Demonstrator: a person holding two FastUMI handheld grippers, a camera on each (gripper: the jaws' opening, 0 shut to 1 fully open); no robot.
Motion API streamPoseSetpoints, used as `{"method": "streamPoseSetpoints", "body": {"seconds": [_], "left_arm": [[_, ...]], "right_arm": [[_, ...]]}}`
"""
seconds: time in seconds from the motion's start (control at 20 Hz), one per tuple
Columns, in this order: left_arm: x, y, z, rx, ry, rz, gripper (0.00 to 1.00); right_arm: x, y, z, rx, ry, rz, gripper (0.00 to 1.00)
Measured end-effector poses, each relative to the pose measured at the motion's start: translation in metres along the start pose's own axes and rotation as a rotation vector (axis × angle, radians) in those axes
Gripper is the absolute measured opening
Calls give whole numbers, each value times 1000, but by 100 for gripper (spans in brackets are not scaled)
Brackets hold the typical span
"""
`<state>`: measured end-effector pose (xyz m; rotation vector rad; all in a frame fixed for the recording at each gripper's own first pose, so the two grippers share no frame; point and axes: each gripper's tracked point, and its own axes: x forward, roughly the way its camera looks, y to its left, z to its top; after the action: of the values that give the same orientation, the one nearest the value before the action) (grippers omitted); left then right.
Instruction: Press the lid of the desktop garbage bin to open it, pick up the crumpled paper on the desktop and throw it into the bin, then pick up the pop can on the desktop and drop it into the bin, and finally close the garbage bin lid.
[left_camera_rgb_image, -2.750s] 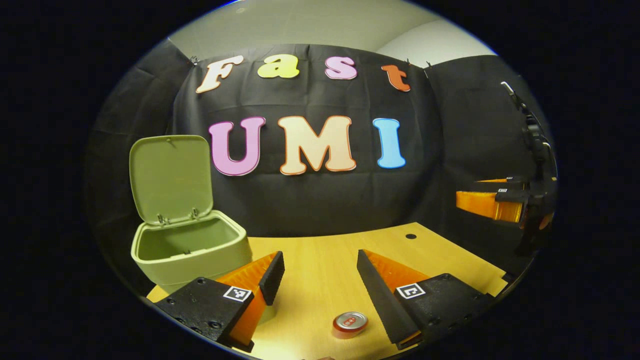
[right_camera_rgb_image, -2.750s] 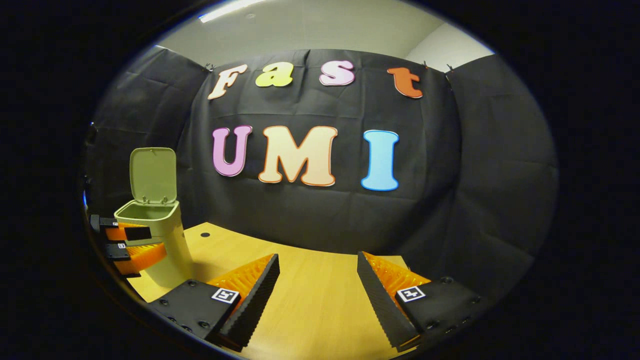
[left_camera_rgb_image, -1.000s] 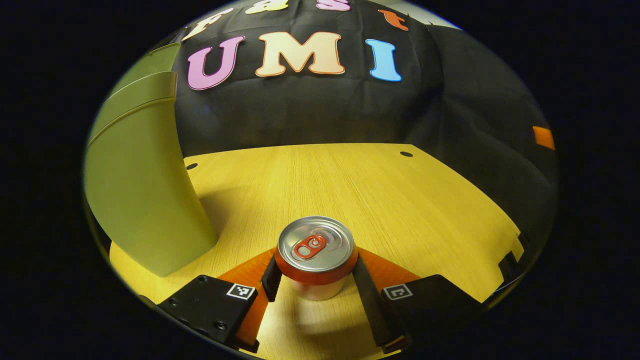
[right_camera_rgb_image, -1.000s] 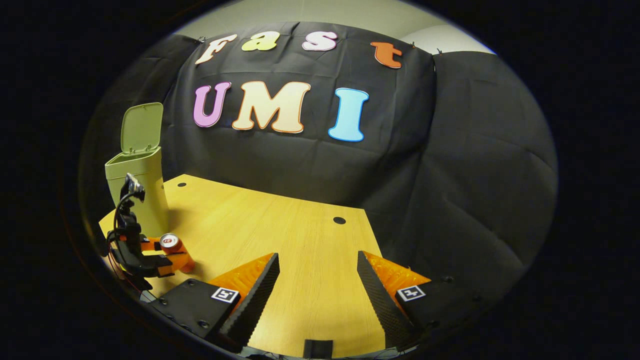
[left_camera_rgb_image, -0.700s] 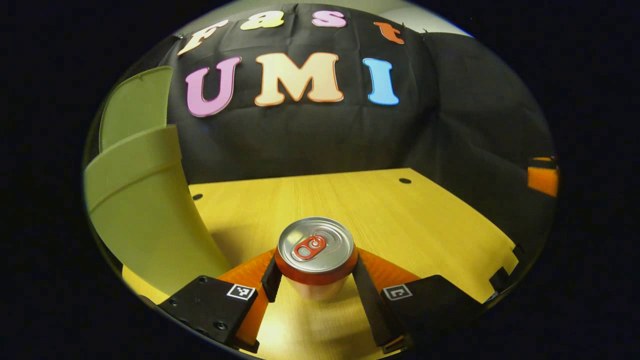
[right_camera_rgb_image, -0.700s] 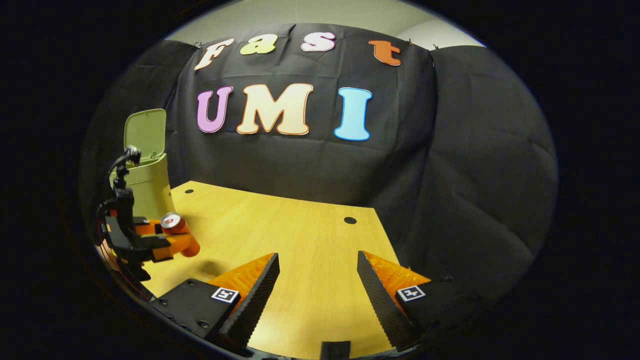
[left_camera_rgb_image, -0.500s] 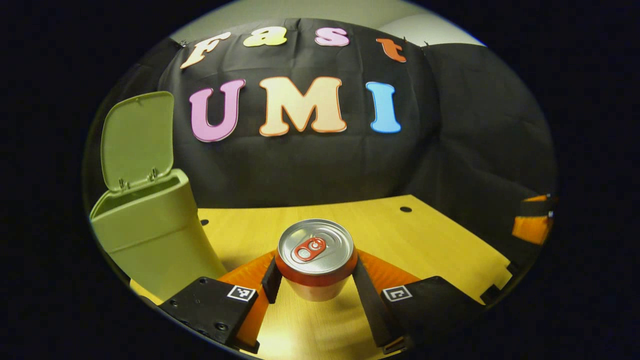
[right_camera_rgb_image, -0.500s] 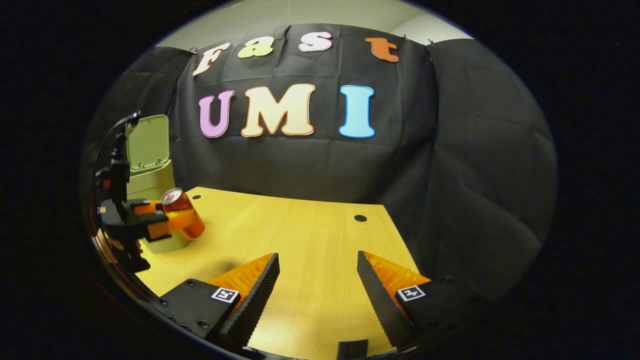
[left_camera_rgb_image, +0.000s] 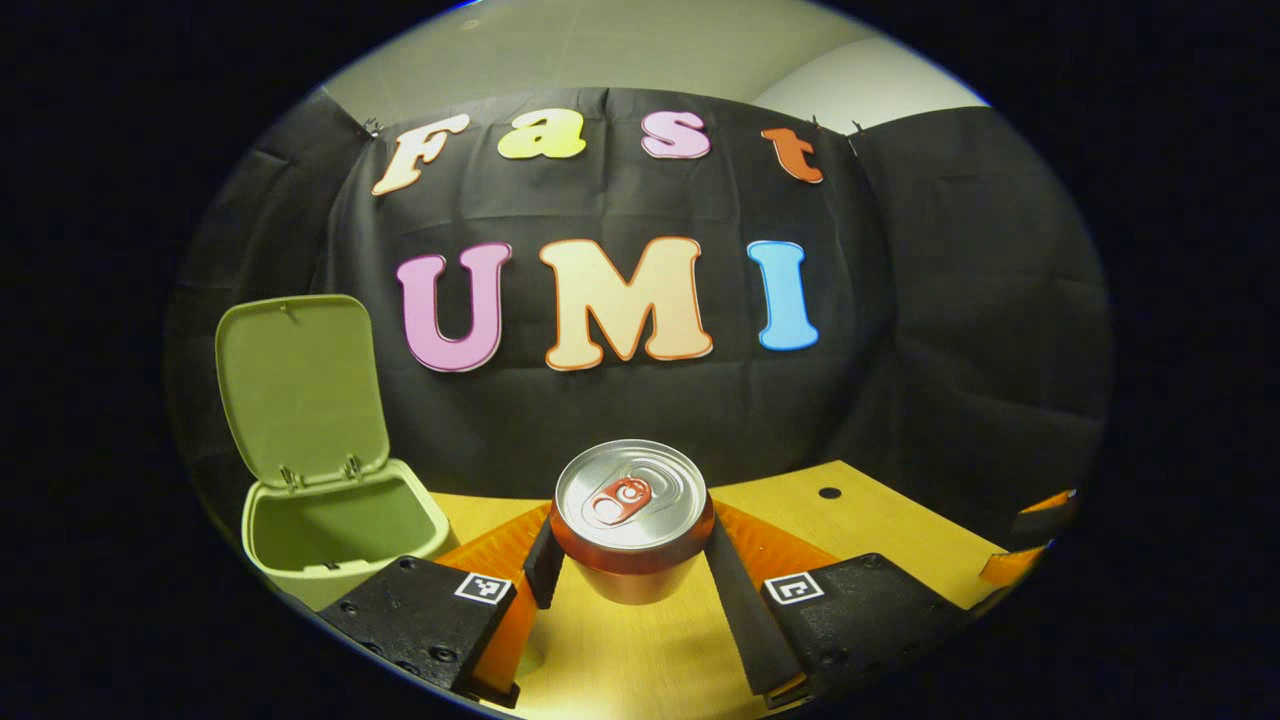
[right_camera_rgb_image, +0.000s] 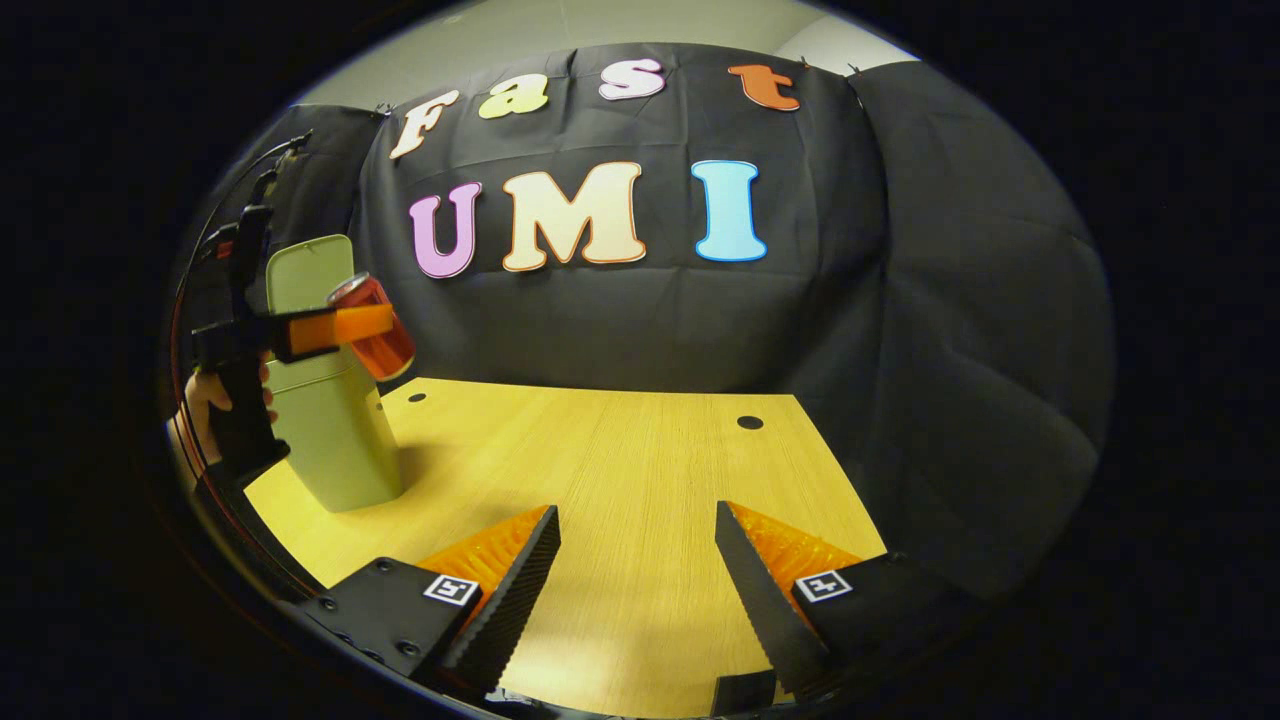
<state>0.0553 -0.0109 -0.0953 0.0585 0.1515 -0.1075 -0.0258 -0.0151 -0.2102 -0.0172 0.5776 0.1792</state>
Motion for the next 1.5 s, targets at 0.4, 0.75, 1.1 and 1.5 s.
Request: {"method": "streamPoseSetpoints", "body": {"seconds": [0.4,0.75,1.1,1.5], "left_arm": [[-4,87,46,14,-68,191,76],[-22,166,27,-1,-23,369,76],[-40,206,9,-7,20,457,77],[-43,237,104,72,-130,504,94]], "right_arm": [[6,10,7,3,-9,27,99],[14,18,9,-3,-1,42,99],[34,29,15,-26,-3,52,99],[40,47,22,-20,-25,45,100]]}}
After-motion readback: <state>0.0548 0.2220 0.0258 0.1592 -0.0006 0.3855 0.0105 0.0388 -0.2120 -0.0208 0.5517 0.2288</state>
